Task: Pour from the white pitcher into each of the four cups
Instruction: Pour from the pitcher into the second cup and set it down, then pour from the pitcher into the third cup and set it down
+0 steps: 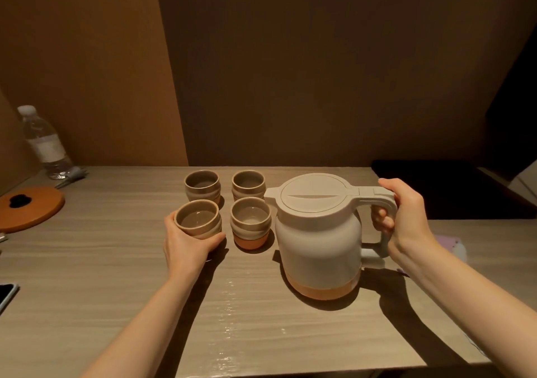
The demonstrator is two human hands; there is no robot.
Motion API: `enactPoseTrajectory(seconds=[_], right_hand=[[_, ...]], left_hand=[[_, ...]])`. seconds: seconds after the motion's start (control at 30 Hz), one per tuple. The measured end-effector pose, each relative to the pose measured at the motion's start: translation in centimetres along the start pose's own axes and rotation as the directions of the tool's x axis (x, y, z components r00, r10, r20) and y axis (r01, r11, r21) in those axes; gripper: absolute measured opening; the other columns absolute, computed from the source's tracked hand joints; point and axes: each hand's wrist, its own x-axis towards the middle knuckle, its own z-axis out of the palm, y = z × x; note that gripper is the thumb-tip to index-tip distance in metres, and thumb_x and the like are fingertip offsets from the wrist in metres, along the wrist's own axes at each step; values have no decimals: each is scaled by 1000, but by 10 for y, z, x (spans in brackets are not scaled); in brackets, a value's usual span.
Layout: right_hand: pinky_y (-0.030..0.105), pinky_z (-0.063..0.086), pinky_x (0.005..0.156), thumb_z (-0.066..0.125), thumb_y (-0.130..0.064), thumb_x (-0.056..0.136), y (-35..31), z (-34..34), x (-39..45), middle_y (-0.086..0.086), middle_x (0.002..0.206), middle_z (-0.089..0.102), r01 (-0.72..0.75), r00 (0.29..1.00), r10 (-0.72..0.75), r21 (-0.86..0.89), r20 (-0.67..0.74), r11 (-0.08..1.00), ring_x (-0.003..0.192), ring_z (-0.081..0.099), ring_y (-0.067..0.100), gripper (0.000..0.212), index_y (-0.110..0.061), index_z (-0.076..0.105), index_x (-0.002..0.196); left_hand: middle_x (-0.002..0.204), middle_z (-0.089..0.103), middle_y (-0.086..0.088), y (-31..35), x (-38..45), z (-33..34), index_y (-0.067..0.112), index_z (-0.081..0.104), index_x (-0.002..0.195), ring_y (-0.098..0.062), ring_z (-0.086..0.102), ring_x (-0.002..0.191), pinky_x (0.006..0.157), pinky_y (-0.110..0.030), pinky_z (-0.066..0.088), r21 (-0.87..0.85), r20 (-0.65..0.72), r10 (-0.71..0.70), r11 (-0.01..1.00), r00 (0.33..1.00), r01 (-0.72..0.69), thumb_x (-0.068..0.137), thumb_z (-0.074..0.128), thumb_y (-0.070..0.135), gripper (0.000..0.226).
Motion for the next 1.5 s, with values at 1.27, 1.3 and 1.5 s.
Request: enactPoseTrajectory(seconds=[1.27, 1.3, 1.5], right_hand=[[26, 24, 43, 53, -28, 90, 0, 4, 21, -2, 42, 40, -20, 999, 25, -162, 25, 987, 39, 31, 10, 37, -15, 53, 55], [26, 23, 43, 53, -28, 90, 0, 5, 23, -1, 42, 40, -22, 999, 27, -160, 30, 987, 39, 31, 11, 37, -15, 53, 54], [24, 23, 41, 53, -26, 89, 1, -1, 30, 0, 42, 39, -37, 998, 44, -138, 45, 990, 39, 30, 11, 40, -16, 52, 51]], left_hand=[[139, 50, -7, 101, 40, 62, 17, 42, 136, -23, 50, 126, 94, -31, 44, 167, 138, 22, 985, 990, -45, 81, 76, 12, 65], [140, 49, -9, 101, 46, 67, 15, 42, 137, -25, 51, 125, 94, -32, 45, 206, 162, -8, 978, 987, -26, 81, 76, 12, 65], [131, 52, -15, 99, 76, 90, 10, 34, 140, -30, 57, 115, 84, -37, 51, 379, 343, -207, 923, 916, 66, 76, 81, 20, 80]])
